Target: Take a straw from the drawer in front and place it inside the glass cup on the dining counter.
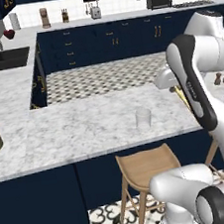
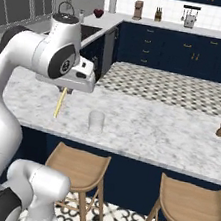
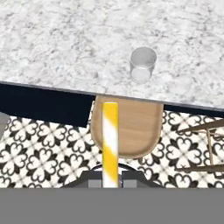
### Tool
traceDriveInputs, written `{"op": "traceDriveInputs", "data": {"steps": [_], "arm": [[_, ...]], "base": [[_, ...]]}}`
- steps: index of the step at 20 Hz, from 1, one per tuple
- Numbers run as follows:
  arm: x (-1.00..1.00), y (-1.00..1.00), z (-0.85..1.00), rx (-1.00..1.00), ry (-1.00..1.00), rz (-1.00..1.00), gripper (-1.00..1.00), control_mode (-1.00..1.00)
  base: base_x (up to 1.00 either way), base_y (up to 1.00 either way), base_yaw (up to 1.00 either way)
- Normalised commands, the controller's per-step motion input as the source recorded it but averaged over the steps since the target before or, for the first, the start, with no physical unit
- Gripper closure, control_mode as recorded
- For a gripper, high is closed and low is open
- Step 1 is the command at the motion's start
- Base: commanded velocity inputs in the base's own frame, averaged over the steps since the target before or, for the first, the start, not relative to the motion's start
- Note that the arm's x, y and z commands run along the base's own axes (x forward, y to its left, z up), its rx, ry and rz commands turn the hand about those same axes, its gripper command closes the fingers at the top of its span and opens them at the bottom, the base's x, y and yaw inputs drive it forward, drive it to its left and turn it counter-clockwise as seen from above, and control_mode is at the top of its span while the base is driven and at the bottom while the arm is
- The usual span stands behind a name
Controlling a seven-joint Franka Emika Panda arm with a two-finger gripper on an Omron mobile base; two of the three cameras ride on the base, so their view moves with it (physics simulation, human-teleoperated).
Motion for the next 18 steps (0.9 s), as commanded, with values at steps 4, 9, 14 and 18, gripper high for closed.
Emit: {"op": "traceDriveInputs", "data": {"steps": [4, 9, 14, 18], "arm": [[0.44, 0.0, 0.0, 0.1, -0.01, 0.34, 1.0, -1.0], [0.02, -0.12, 0.04, 0.18, -0.19, 0.33, 1.0, -1.0], [0.07, -0.17, 0.01, 0.24, -0.29, 0.39, 1.0, -1.0], [0.3, -0.01, 0.0, 0.23, -0.26, 0.38, 1.0, -1.0]], "base": [[0.0, 0.0, 0.0], [0.0, 0.0, 0.0], [0.0, 0.0, 0.0], [0.0, 0.0, 0.0]]}}
